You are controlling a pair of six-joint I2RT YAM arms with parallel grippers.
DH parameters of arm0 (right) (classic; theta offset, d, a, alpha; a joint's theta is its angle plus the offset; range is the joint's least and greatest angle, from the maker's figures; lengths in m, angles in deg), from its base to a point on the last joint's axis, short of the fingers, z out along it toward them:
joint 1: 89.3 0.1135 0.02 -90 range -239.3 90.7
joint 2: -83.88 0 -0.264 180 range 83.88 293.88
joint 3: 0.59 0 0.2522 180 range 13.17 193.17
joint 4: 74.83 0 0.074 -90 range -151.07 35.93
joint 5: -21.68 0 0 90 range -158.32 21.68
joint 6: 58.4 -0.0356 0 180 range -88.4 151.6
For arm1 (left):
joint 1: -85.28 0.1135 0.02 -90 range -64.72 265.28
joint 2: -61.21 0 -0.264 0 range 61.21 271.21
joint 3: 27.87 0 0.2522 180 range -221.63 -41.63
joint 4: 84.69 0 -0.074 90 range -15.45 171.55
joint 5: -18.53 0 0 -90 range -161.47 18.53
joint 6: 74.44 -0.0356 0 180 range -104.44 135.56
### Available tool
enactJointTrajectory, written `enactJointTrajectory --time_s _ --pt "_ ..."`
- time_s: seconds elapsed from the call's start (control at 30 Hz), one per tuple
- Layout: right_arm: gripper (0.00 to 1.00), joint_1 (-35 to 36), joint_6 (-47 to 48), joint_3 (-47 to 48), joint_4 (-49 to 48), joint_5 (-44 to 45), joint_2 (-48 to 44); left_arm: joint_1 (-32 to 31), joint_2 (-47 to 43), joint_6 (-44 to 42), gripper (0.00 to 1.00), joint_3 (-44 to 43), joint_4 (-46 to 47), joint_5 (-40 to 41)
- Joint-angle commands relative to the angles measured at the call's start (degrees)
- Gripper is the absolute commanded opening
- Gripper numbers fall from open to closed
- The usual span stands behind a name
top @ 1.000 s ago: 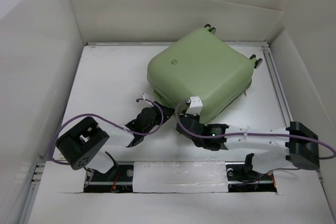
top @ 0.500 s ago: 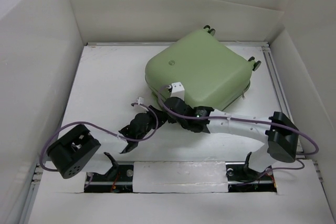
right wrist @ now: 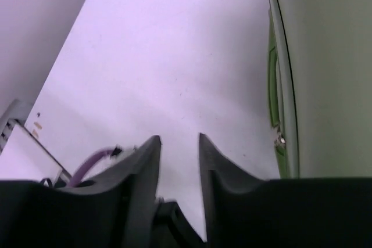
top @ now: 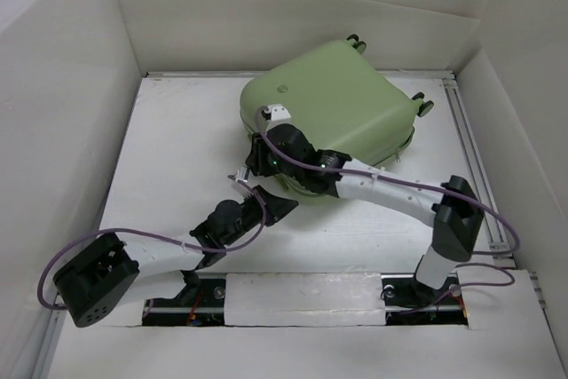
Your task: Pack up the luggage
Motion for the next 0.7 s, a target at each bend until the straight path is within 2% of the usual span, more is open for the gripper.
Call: enactJointTrajectory --time_s 0.0,0.07,0.1,0.2,0.27,0.33,0.37,0.4,0.43,0.47,0.53,0.67 --pt "0.42 4.07 0.61 -1.67 -5.99 1.83 -10.14 -0.30 -3.74 -2.38 0.00 -2.06 -2.46 -3.07" --pt "0.50 4.08 0.08 -4.65 -4.40 6.76 -14.54 -0.30 -6.38 -2.38 0.08 -0.92 -5.70 -1.76" --pt "0.51 4.08 -0.52 -5.63 -2.66 8.60 -18.65 -0.30 -7.88 -3.08 0.16 -0.92 -7.20 -0.97" --pt "0.51 2.68 -1.84 -8.88 3.04 15.72 -25.34 0.39 -14.03 -5.36 0.31 -2.22 -15.02 3.16" --pt "0.47 -0.21 -3.95 -10.99 5.87 18.80 -28.08 3.03 -17.46 -8.08 0.47 -6.95 -19.94 5.54" --pt "0.31 -2.76 -6.58 -15.46 8.25 19.43 -32.63 6.10 -17.47 -10.20 0.55 -11.88 -27.06 6.86" --pt "0.25 -5.30 -7.38 -17.40 8.26 19.43 -34.40 11.33 -15.56 -10.99 0.57 -14.43 -28.47 5.21" --pt "0.12 -6.72 -8.17 -21.42 8.26 19.43 -36.25 14.87 -13.97 -11.52 0.60 -18.89 -29.01 2.50" --pt "0.07 -8.21 -8.87 -23.37 8.26 19.43 -40.18 18.90 -12.13 -11.52 0.61 -20.93 -28.49 -1.18" --pt "0.04 -9.79 -9.66 -25.31 8.26 19.43 -42.14 27.04 -7.85 -10.48 0.61 -22.96 -27.62 -9.49" --pt "0.01 -15.06 -10.37 -30.06 8.26 18.91 -45.92 33.51 -3.34 -9.16 0.61 -29.72 -26.90 -14.91" --pt "0.01 -27.17 -10.99 -36.04 9.75 17.51 -54.62 45.10 9.99 -8.45 0.63 -41.67 -29.70 -14.50"
